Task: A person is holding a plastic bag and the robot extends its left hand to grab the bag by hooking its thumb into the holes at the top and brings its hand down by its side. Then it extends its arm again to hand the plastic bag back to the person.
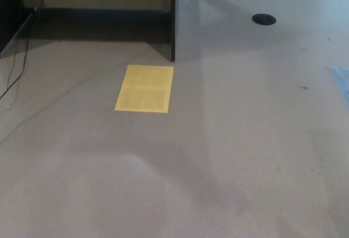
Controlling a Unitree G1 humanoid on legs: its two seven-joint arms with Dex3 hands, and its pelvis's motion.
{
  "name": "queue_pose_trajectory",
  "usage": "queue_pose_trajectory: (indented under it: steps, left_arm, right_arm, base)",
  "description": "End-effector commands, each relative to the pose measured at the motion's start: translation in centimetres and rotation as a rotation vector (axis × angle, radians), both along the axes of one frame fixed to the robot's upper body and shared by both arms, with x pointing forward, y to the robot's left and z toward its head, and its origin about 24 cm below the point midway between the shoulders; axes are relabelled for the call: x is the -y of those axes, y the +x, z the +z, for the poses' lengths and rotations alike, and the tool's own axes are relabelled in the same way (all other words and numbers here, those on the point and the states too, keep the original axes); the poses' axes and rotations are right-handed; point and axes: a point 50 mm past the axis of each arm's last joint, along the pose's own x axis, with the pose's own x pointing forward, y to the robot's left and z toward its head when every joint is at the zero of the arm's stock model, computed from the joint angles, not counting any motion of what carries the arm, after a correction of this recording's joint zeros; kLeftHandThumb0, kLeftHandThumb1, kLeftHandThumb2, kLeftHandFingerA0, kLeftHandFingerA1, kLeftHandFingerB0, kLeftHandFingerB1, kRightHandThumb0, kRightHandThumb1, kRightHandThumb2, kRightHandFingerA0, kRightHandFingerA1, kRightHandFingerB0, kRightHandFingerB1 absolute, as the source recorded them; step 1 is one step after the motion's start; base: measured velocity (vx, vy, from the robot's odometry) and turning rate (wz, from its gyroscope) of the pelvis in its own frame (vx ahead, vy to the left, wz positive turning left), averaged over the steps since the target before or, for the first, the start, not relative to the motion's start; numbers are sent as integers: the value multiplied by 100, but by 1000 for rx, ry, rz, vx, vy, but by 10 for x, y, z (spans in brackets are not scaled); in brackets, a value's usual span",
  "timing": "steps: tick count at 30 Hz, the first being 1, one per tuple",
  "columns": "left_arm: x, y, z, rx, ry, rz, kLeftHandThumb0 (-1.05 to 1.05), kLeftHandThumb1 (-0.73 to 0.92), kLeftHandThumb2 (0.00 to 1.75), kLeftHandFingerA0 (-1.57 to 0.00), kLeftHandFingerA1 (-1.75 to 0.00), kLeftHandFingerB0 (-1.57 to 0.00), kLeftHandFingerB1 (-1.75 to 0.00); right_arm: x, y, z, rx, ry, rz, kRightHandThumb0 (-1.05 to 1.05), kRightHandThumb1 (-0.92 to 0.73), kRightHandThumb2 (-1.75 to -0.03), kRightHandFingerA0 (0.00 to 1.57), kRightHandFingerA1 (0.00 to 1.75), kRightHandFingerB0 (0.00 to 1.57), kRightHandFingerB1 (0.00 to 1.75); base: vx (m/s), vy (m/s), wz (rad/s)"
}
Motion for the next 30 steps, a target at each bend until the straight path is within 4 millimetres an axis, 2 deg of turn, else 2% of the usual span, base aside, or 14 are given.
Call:
queue_pose_trajectory:
  steps: [1, 3, 4, 6, 7, 13, 14, 15, 21, 22, 27, 28, 29, 30]
  left_arm:
    - [-2, -15, -1, 94, -13, 31, -36, 46, 54, -45, -39, -32, -32]
    - [-2, -21, -3, 98, -17, 45, -39, 47, 54, -42, -38, -31, -31]
    - [-2, -26, -5, 92, -32, 53, -50, 41, 67, -34, -45, -25, -38]
    - [-1, -33, -7, 90, -40, 50, -53, 42, 69, -30, -44, -24, -39]
    - [-1, -37, -8, 90, -42, 48, -60, 44, 73, -30, -45, -22, -39]
    - [2, -45, -11, 112, -95, 57, -59, 43, 70, -24, -44, -20, -38]
    - [2, -46, -11, 109, -94, 58, -54, 50, 55, -29, -36, -24, -29]
    - [2, -47, -12, 108, -94, 57, -59, 43, 71, -23, -44, -18, -37]
    - [2, -54, -12, 107, -73, 39, -63, 43, 72, -23, -44, -11, -35]
    - [2, -54, -13, 110, -84, 44, -60, 42, 69, -18, -43, -11, -34]
    - [8, -58, -9, 174, -25, -9, -61, 41, 70, -23, -43, -12, -35]
    - [10, -58, -5, 205, -5, -39, -59, 42, 69, -17, -40, -11, -34]
    - [12, -56, -2, 235, -1, -57, -31, 30, 87, 0, -49, 0, -47]
    - [14, -53, 4, 288, -11, -75, -31, 31, 88, -1, -50, 0, -47]
  right_arm:
    - [8, -14, -2, 44, -18, -2, -42, -67, -61, 39, 36, 29, 31]
    - [8, -19, -2, 87, -23, -11, -42, -67, -61, 38, 36, 29, 31]
    - [8, -23, -3, 97, -25, -18, -43, -67, -61, 37, 36, 29, 30]
    - [8, -29, -5, 104, -23, -26, -43, -68, -61, 35, 35, 27, 30]
    - [8, -33, -5, 122, -23, -27, -53, -60, -76, 30, 43, 22, 38]
    - [10, -42, -6, 129, -5, -29, -60, -60, -83, 30, 45, 14, 38]
    - [11, -44, -7, 127, -3, -33, -61, -60, -83, 30, 46, 14, 38]
    - [11, -45, -7, 123, 0, -36, -61, -59, -83, 30, 46, 15, 38]
    - [12, -52, -10, 94, 28, -42, -60, -59, -82, 29, 45, 15, 38]
    - [12, -52, -11, 91, 32, -42, -60, -59, -82, 28, 45, 15, 38]
    - [16, -62, -14, 52, 39, -51, -60, -59, -81, 25, 43, 14, 37]
    - [16, -64, -15, 45, 39, -50, -60, -59, -80, 25, 43, 14, 37]
    - [16, -65, -15, 42, 45, -53, -59, -59, -79, 24, 43, 14, 37]
    - [15, -65, -16, 39, 54, -58, -59, -59, -79, 24, 43, 15, 37]
  base:
    - [0, 0, 0]
    - [0, 0, 0]
    - [0, 0, 0]
    - [0, 0, 0]
    - [0, 0, 0]
    - [0, 0, 0]
    - [0, 0, 0]
    - [0, 0, 0]
    - [0, 0, 0]
    - [0, 0, 0]
    - [0, 0, 0]
    - [0, 0, 0]
    - [0, 0, 0]
    - [0, 0, 0]
